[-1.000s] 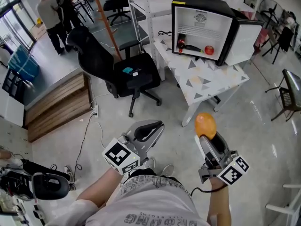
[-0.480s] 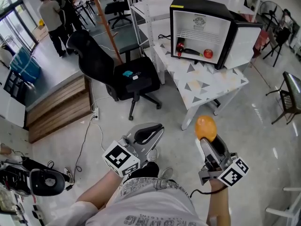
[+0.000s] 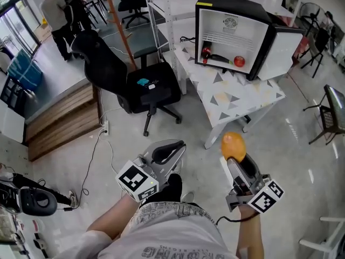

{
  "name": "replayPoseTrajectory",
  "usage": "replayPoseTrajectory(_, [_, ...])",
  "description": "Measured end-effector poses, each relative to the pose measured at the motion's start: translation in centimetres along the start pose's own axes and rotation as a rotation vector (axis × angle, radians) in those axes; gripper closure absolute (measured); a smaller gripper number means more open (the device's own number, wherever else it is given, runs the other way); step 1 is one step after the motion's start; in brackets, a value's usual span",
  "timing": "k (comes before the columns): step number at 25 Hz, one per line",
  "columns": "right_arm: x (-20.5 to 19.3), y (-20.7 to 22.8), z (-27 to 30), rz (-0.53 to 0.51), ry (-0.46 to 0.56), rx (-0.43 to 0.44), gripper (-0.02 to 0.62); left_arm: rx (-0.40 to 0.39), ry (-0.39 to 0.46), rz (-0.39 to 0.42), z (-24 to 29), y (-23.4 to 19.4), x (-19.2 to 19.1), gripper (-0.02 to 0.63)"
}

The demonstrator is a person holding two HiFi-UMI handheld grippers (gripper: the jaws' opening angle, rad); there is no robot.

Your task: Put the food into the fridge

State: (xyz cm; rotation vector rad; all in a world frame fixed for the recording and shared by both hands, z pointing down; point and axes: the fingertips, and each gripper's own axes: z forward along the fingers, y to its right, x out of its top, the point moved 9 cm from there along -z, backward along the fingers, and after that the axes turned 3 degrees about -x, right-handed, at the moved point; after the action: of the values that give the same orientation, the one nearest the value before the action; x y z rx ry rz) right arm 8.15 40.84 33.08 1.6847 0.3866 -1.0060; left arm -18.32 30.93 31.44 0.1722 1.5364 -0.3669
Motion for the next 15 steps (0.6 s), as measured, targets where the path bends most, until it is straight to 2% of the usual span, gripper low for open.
replayPoseTrajectory(6, [0.8, 2.3, 2.2, 0.006, -0.009, -0.016, 0.351, -0.008, 0.003, -0.011, 2.3, -2.7, -0.3, 0.569])
replayPoseTrajectory(15, [2.5, 5.7, 8.5, 0.025, -0.025, -0.032, 0.351, -0.02, -0.009, -0.04, 5.9, -9.4, -0.2, 0.569])
